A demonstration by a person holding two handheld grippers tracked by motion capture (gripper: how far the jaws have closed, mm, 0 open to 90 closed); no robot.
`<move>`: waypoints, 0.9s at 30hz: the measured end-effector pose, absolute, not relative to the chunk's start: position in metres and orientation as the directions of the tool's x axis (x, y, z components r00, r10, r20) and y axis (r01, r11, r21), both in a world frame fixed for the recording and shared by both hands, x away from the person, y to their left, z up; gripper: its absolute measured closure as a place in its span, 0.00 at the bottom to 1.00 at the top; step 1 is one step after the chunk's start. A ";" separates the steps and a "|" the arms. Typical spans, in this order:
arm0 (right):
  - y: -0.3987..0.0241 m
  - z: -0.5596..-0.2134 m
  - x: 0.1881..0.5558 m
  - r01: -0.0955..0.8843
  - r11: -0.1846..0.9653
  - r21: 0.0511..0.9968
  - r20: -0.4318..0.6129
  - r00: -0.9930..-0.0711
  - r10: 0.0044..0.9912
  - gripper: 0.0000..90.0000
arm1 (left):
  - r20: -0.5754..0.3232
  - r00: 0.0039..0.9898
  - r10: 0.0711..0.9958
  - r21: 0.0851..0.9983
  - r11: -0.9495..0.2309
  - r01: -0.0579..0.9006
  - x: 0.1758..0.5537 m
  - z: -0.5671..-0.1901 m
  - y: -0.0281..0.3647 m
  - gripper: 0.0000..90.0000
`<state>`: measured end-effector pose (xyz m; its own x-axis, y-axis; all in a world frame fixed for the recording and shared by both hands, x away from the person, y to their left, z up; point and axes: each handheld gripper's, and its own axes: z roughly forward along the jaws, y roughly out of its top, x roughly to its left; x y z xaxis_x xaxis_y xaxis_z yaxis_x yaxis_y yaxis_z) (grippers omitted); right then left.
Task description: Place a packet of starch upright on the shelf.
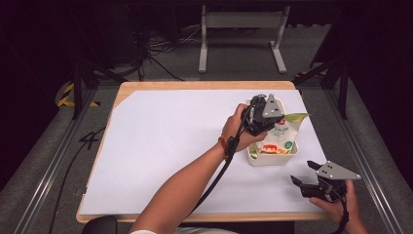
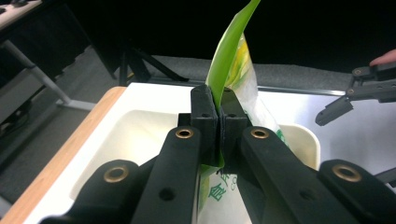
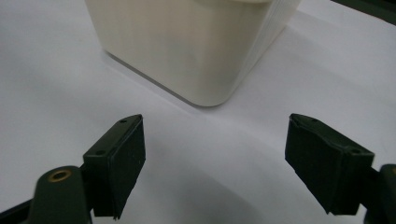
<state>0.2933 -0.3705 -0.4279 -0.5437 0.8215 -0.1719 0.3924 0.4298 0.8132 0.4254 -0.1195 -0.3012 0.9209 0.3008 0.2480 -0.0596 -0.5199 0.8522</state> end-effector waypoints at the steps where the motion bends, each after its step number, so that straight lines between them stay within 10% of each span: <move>1: -0.370 -0.428 0.293 0.392 0.430 0.813 -0.172 -0.544 0.821 0.22 | 0.240 0.924 0.299 0.853 -0.519 -0.054 0.426 -0.303 -0.119 0.97; 27: -0.371 -0.428 0.294 0.395 0.426 0.814 -0.170 -0.539 0.825 0.22 | 0.181 0.950 0.253 0.874 -0.484 -0.038 0.430 -0.323 -0.104 0.89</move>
